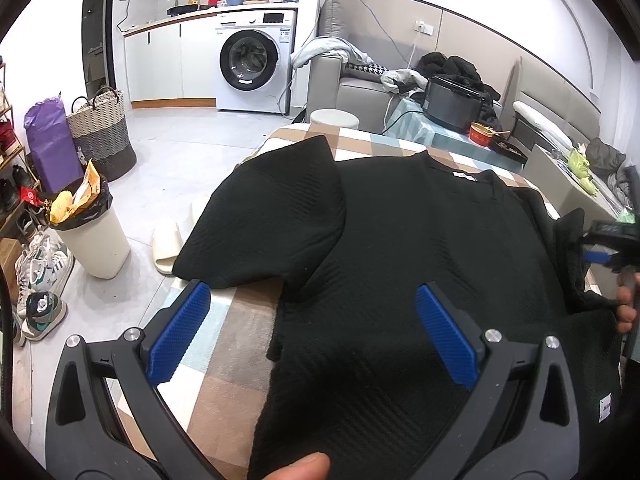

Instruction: Fold small clothes

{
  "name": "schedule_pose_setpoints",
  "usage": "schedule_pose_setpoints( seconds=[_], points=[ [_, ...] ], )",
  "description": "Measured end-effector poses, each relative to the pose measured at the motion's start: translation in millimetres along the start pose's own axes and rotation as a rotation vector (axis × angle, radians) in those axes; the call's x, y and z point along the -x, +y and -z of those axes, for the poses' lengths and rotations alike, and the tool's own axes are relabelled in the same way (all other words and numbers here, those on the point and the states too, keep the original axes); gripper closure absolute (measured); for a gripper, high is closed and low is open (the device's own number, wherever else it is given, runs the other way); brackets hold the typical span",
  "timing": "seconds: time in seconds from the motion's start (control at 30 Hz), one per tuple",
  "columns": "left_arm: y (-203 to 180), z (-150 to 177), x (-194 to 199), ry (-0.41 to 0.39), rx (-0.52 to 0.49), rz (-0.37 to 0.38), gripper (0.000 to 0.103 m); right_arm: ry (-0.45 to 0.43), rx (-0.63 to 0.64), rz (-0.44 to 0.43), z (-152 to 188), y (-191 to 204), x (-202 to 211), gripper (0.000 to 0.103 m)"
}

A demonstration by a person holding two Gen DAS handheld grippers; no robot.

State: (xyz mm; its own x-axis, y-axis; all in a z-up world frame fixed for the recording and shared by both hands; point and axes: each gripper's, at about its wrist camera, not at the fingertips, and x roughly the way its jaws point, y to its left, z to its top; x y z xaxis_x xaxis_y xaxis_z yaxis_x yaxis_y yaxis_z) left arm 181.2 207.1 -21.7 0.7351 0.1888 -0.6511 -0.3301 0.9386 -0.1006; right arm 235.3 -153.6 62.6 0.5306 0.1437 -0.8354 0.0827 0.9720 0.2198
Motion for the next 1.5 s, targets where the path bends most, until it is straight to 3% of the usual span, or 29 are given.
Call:
schedule_pose_setpoints(
  seconds=[0.03, 0.1, 0.2, 0.33, 0.47, 0.57, 0.7, 0.77, 0.87, 0.93, 1.0, 1.07, 1.17, 1.2, 1.27, 1.4, 1.5],
  points=[
    [1.9, -0.1, 0.8, -0.001, 0.002, -0.003, 0.001, 0.012, -0.005, 0.020, 0.1, 0.3, -6.7, 0.044],
    [5.9, 0.1, 2.3, -0.005, 0.007, -0.007, 0.001, 0.016, -0.019, 0.058, 2.3, -6.4, -12.4, 0.084],
    [10.4, 1.3, 3.9, -0.006, 0.017, -0.004, 0.001, -0.046, -0.120, -0.025, 7.6, -41.7, 7.0, 0.094],
    [9.7, 2.7, 1.6, -0.004, 0.012, 0.000, 0.001, -0.225, -0.207, 0.073, 7.5, -92.8, 59.6, 0.096],
    [3.9, 1.5, -2.5, -0.005, 0.012, 0.008, 0.001, -0.276, -0.240, 0.170, -3.1, -128.9, 83.7, 0.097],
    [4.5, 0.4, -4.0, -0.007, 0.027, 0.005, 0.001, -0.312, -0.198, 0.227, -8.1, -130.9, 93.8, 0.097],
    [6.8, -0.4, -4.1, -0.010, 0.029, -0.009, 0.001, -0.414, -0.104, 0.238, -14.1, -115.7, 106.8, 0.097],
    [7.6, -0.5, -3.0, -0.012, 0.028, -0.016, 0.001, -0.475, -0.039, 0.135, -19.8, -98.4, 112.8, 0.097],
    [8.2, -1.1, -1.4, -0.015, 0.019, -0.027, 0.001, -0.555, 0.218, -0.021, -26.9, -43.9, 119.0, 0.097],
    [10.3, -0.5, 0.9, -0.019, 0.019, -0.035, 0.001, -0.493, 0.395, -0.176, -25.7, -4.8, 114.2, 0.097],
    [11.0, 0.4, 1.3, -0.018, 0.032, -0.033, 0.001, -0.306, 0.600, -0.307, -12.4, 35.7, 93.1, 0.093],
    [11.1, 1.6, 1.0, -0.016, 0.034, -0.030, 0.001, -0.147, 0.698, -0.334, 7.9, 58.0, 68.6, 0.090],
    [10.3, 3.9, -0.7, -0.006, 0.026, -0.032, 0.001, -0.053, 0.677, -0.338, 23.9, 50.5, 52.1, 0.073],
    [9.6, 4.6, -1.3, -0.003, 0.023, -0.028, 0.001, -0.055, 0.650, -0.325, 24.0, 43.8, 51.7, 0.065],
    [9.3, 5.0, -2.7, -0.002, 0.018, -0.027, 0.001, -0.078, 0.582, -0.256, 22.6, 25.8, 54.0, 0.059],
    [11.7, 5.9, -4.6, 0.002, 0.046, -0.028, 0.001, -0.045, 0.478, -0.030, 19.2, -4.3, 35.3, 0.059],
    [22.4, 4.8, -10.4, 0.013, 0.084, -0.040, 0.001, 0.023, 0.414, 0.000, 23.7, -20.4, 21.2, 0.059]
  ],
)
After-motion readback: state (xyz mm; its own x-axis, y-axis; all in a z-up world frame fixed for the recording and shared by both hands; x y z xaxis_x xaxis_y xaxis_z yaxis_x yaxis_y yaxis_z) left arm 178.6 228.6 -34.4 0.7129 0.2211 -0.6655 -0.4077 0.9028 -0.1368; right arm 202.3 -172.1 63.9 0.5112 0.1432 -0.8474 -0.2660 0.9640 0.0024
